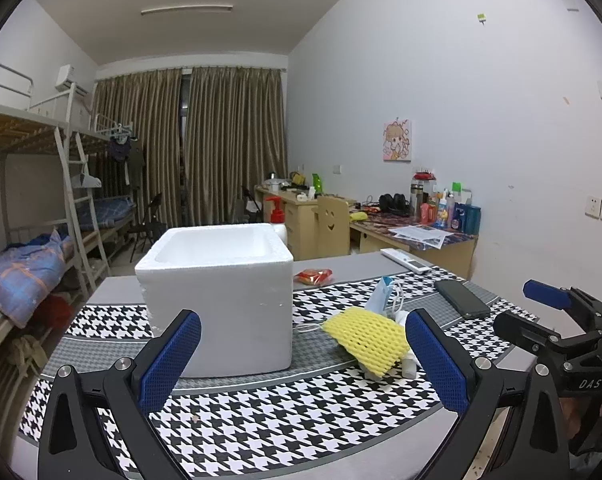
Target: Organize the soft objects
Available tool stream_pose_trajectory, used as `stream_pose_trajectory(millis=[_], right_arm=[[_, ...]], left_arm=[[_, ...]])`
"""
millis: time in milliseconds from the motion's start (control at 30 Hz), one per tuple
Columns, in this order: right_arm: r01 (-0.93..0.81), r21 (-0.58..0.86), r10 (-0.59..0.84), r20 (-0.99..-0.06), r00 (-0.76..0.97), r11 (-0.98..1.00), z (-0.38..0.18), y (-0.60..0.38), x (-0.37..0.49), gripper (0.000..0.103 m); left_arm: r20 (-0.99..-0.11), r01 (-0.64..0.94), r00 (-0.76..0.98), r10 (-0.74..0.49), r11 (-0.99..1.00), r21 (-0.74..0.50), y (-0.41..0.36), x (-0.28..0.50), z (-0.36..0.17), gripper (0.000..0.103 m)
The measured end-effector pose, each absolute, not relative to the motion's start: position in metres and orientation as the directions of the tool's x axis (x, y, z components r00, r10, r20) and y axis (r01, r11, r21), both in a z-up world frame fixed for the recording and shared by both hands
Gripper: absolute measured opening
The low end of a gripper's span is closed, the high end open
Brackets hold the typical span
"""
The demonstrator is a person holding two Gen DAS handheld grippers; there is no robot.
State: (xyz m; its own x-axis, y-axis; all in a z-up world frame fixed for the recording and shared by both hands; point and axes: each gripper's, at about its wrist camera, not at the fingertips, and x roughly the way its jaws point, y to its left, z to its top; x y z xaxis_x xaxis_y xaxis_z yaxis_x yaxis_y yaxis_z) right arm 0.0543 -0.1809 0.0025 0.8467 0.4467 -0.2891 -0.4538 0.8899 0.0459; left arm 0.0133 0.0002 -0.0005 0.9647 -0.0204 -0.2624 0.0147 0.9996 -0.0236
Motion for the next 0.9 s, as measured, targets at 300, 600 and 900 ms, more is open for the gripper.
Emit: stream_pose_trajectory(millis=[300,600,900], right_arm=[[-0.451,0.046,0.442,-0.305,0.843,0.891,0.002,-0.179,0.064,0.102],[-0.435,0.055,0.426,-0.341,0.838,0.899,-0.004,-0.182,0.084,0.102],[-0.410,0.058,0.399,-0.382,0.833,0.910,-0.013,-0.190,0.106,0.102]], left_arm=[[-0.280,0.016,0.960,-0.025,0.999,-0.033,0.002,0.023,-0.001,0.102],[-0.330,0.044,0.943,-0.053,0.998,-0.037,-0.003,0.045,-0.008,0.102],[-0.393,0.084,0.915,-0.092,0.996,-0.039,-0.018,0.074,-0.017,0.102]])
